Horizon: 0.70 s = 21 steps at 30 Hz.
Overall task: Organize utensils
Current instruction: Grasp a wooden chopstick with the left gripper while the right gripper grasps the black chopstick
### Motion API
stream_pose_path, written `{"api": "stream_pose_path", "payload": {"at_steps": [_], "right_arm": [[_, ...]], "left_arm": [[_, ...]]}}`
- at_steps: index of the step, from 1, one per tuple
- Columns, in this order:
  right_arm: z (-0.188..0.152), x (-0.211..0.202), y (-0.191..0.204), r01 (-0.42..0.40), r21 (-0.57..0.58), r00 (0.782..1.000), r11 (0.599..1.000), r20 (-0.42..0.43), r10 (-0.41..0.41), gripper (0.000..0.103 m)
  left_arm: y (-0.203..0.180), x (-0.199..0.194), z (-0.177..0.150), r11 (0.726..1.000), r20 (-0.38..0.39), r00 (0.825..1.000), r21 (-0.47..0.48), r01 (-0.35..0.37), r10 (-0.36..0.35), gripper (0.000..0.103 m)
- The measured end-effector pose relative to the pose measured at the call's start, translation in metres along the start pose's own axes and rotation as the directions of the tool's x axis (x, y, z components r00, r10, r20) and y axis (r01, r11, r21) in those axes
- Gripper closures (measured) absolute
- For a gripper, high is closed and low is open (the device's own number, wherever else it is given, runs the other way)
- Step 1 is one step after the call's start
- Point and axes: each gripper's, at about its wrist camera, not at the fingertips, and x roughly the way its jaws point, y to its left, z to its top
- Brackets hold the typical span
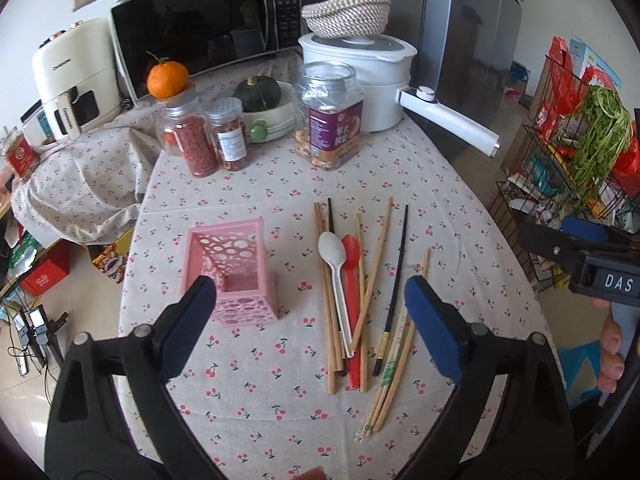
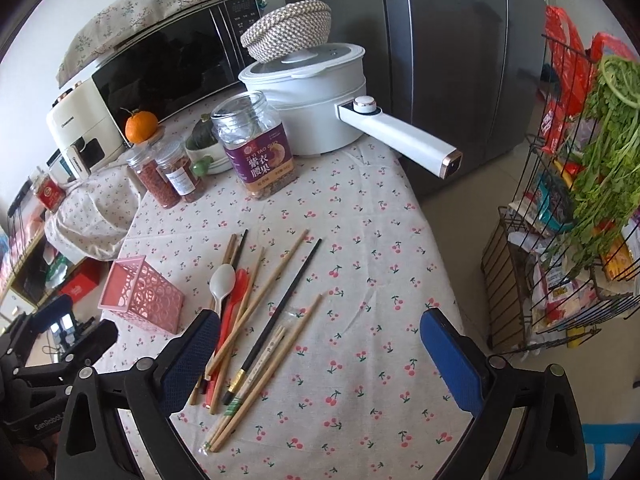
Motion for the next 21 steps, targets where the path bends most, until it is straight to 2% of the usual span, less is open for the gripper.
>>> {"api": "stream_pose_path", "payload": {"at_steps": [1, 3, 6, 8, 9, 11, 17, 20, 21], "right_arm": [[0.003, 0.008, -0.005, -0.019, 0.016, 0.999, 1.0, -0.032, 0.02, 0.012], [0.004, 0.026, -0.015, -0.057, 0.043, 0.994, 0.997, -0.091, 0.06, 0.035], [0.001, 0.049, -0.022, -0.069, 0.042, 0.984, 0.997, -0.163, 0.075, 0.049], [-0.001, 0.059, -0.025, -0.036, 0.025, 0.983, 0.999, -0.181, 0.04, 0.05], [-0.001, 0.062, -0.027, -0.025, 0.019, 0.982, 1.0, -0.188, 0.028, 0.05], [-0.001, 0.064, -0.031, -0.026, 0.024, 0.98, 0.999, -0.199, 0.03, 0.05], [0.0, 0.072, -0.042, -0.011, 0.043, 0.975, 0.999, -0.22, 0.02, 0.049], [0.001, 0.074, -0.045, -0.014, 0.049, 0.973, 0.999, -0.228, 0.025, 0.049], [0.002, 0.075, -0.045, -0.012, 0.049, 0.973, 0.999, -0.228, 0.023, 0.049]], "left_arm": [[-0.005, 0.011, 0.006, 0.999, -0.039, 0.999, -0.001, 0.034, -0.034, 0.015], [-0.016, 0.036, 0.019, 0.995, -0.114, 0.988, -0.005, 0.101, -0.101, 0.025], [-0.035, 0.074, 0.032, 0.986, -0.198, 0.967, 0.014, 0.168, -0.162, 0.038], [-0.043, 0.101, 0.038, 0.98, -0.249, 0.949, -0.001, 0.201, -0.195, 0.052], [-0.046, 0.113, 0.04, 0.977, -0.272, 0.939, -0.021, 0.212, -0.21, 0.055], [-0.05, 0.14, 0.045, 0.974, -0.303, 0.926, -0.06, 0.219, -0.226, 0.068], [-0.065, 0.188, 0.05, 0.973, -0.355, 0.906, -0.084, 0.215, -0.23, 0.085], [-0.068, 0.201, 0.051, 0.981, -0.375, 0.906, -0.067, 0.184, -0.195, 0.088], [-0.069, 0.204, 0.05, 0.981, -0.39, 0.901, -0.066, 0.18, -0.192, 0.088]]}}
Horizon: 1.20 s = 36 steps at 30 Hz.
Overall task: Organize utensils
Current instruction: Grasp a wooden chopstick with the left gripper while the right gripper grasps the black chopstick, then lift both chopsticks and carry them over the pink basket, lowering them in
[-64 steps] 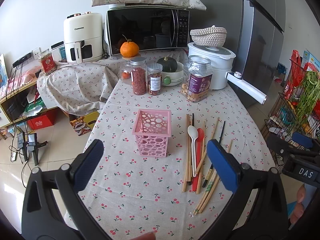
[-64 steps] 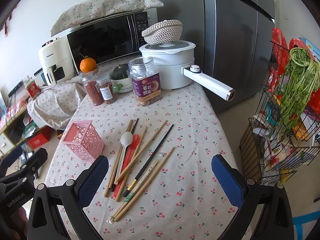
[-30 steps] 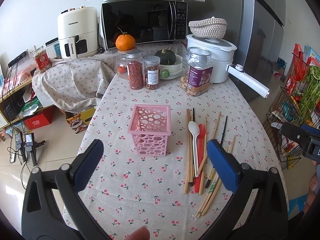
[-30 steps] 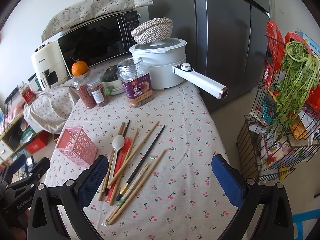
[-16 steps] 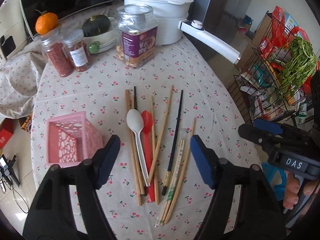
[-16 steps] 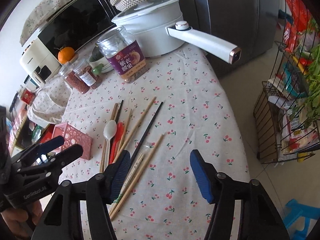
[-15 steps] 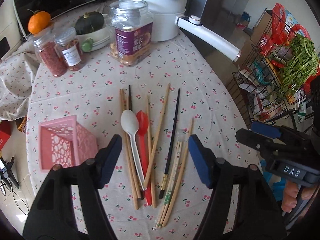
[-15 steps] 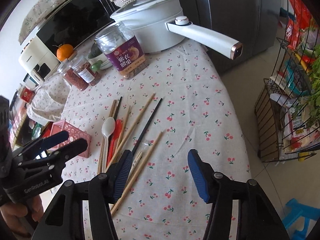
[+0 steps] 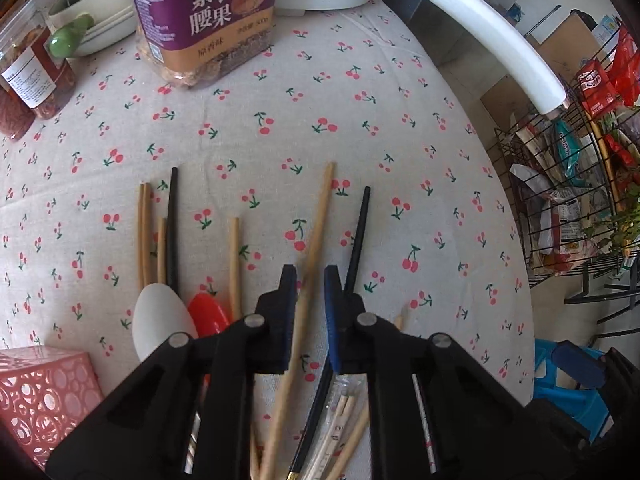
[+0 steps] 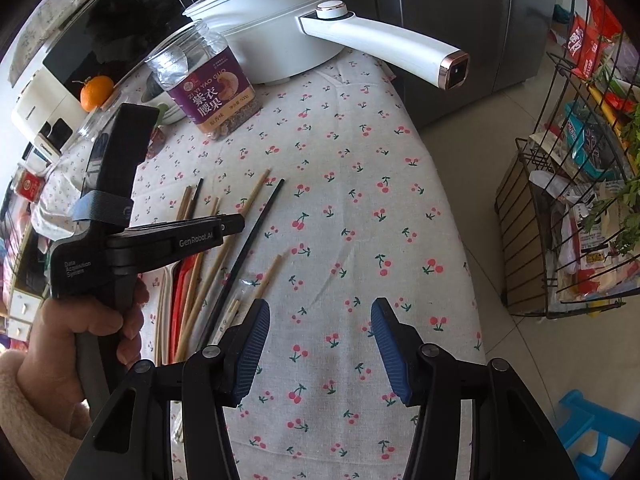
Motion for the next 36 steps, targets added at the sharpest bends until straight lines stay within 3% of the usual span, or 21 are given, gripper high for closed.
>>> {"api": "stream_pose_path", "payload": {"at_steps": [7, 14, 21, 26, 28, 29, 32, 36], "right_arm": [[0.002, 0.004, 0.004, -0.015, 0.013, 1.0, 1.0, -0.01, 0.015, 0.049], [-0.001, 0.005, 0.012, -0.022, 0.009, 1.0, 1.0, -0.011, 0.023, 0.048], [-0.002, 0.009, 0.03, -0.035, 0.006, 0.999, 0.999, -0.016, 0.035, 0.048], [0.003, 0.025, 0.043, -0.026, 0.027, 0.999, 0.999, -0.038, 0.027, 0.048], [0.005, 0.035, 0.049, -0.026, 0.031, 0.998, 0.999, -0.052, 0.027, 0.048], [0.007, 0.04, 0.051, -0.028, 0.03, 0.998, 0.999, -0.058, 0.03, 0.048], [0.015, 0.055, 0.057, -0.021, 0.028, 0.998, 0.999, -0.063, 0.023, 0.048], [0.028, 0.075, 0.065, -0.002, 0.009, 0.999, 1.0, -0.053, 0.002, 0.05]], "left_arm": [[-0.002, -0.001, -0.002, 0.998, 0.006, 0.999, 0.028, -0.049, 0.048, 0.095], [0.013, -0.076, -0.032, 0.998, 0.156, 0.988, 0.056, -0.013, 0.004, 0.096], [0.04, -0.138, -0.075, 0.999, 0.292, 0.956, 0.046, 0.021, -0.033, 0.096], [0.06, -0.164, -0.111, 0.998, 0.409, 0.911, 0.039, 0.046, -0.058, 0.096], [0.068, -0.17, -0.118, 0.998, 0.406, 0.912, 0.008, 0.067, -0.064, 0.096], [0.07, -0.175, -0.121, 0.996, 0.419, 0.904, 0.01, 0.086, -0.082, 0.096], [0.073, -0.191, -0.127, 0.998, 0.465, 0.883, 0.029, 0.055, -0.062, 0.096], [0.082, -0.208, -0.139, 0.996, 0.491, 0.866, 0.045, 0.079, -0.091, 0.096]]}}
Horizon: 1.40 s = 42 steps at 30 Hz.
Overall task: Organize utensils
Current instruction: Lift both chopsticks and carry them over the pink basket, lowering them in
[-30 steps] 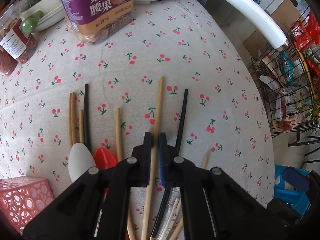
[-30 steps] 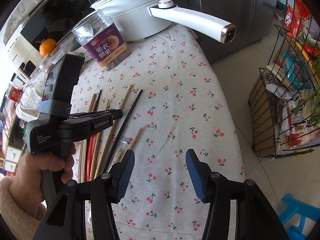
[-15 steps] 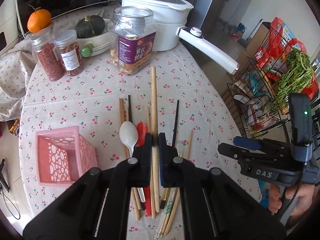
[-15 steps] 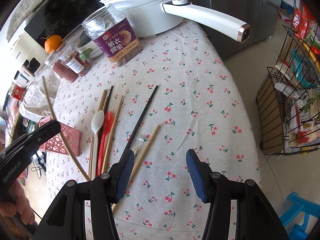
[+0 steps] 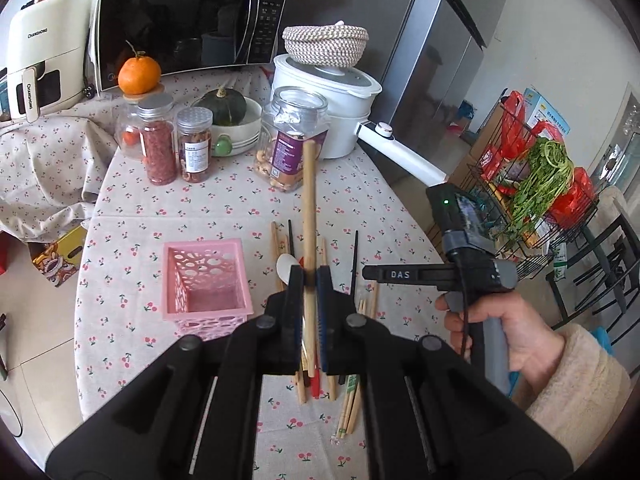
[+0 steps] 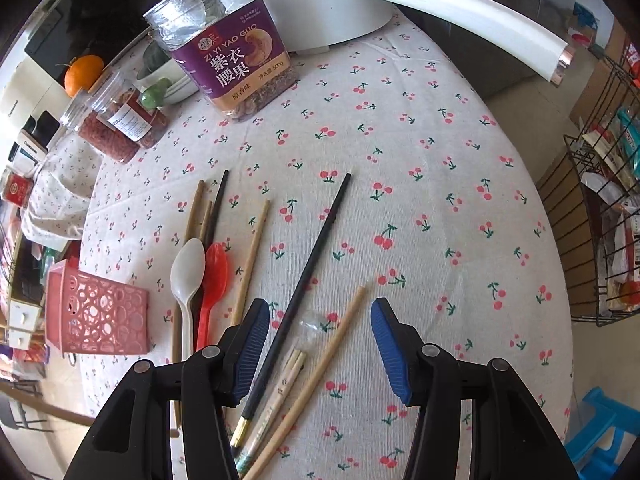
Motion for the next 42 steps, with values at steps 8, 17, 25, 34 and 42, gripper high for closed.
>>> {"api": "stream_pose_path", "payload": {"at_steps": [8, 17, 25, 34, 42], "right_arm": [[0.016, 0.036, 0.021, 0.108, -0.075, 0.994, 0.991, 0.012, -0.107, 0.063], [0.011, 0.036, 0.032, 0.14, -0.101, 0.99, 0.985, 0.012, -0.14, 0.093], [0.009, -0.024, 0.031, -0.009, -0.1, 0.991, 0.995, 0.13, 0.022, 0.096], [-0.017, -0.098, 0.049, -0.076, -0.19, 0.956, 0.979, 0.264, 0.126, 0.097], [-0.042, -0.158, 0.06, -0.079, -0.271, 0.9, 0.959, 0.394, 0.185, 0.098]], "left_arm": [[0.01, -0.007, -0.002, 1.0, 0.005, 1.0, 0.005, 0.007, -0.007, 0.096], [0.013, 0.0, -0.007, 1.0, -0.012, 1.0, -0.011, -0.026, 0.026, 0.096], [0.012, -0.016, -0.004, 0.999, 0.035, 0.998, -0.004, -0.048, 0.048, 0.096], [0.009, -0.045, 0.005, 0.997, 0.151, 0.986, 0.01, -0.072, 0.07, 0.096], [0.012, -0.068, 0.012, 0.99, 0.261, 0.957, 0.015, -0.137, 0.129, 0.096]]}}
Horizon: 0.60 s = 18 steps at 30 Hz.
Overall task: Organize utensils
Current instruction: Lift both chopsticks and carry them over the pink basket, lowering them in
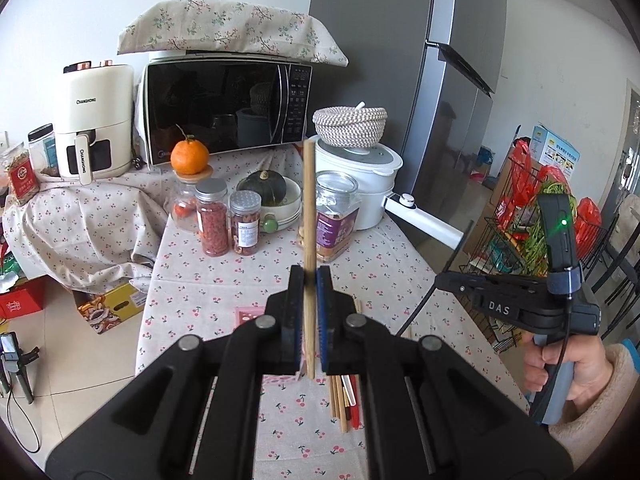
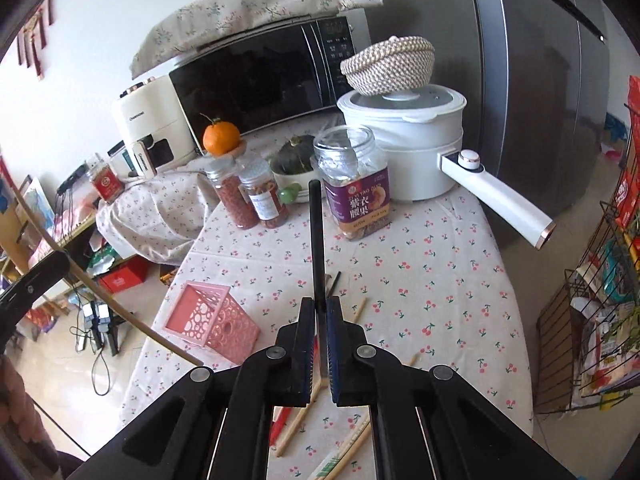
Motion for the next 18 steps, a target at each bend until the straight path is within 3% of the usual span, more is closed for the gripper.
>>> {"api": "stream_pose_path", "payload": {"at_steps": [8, 18], "right_arm": [[0.011, -0.026, 0.016, -0.069, -0.014, 0.992, 0.998, 0.1, 0.07, 0.098], [0.014, -0.025, 0.018, -0.095, 0.0, 0.991, 0.995, 0.1, 0.095, 0.098]], "left_arm": [[0.018, -0.011, 0.013, 0.995, 0.176, 0.98, -0.023, -0.093, 0.095, 0.096], [0.037, 0.034, 0.001, 0.99, 0.053, 0.99, -0.068, -0.127, 0.13, 0.096]]}}
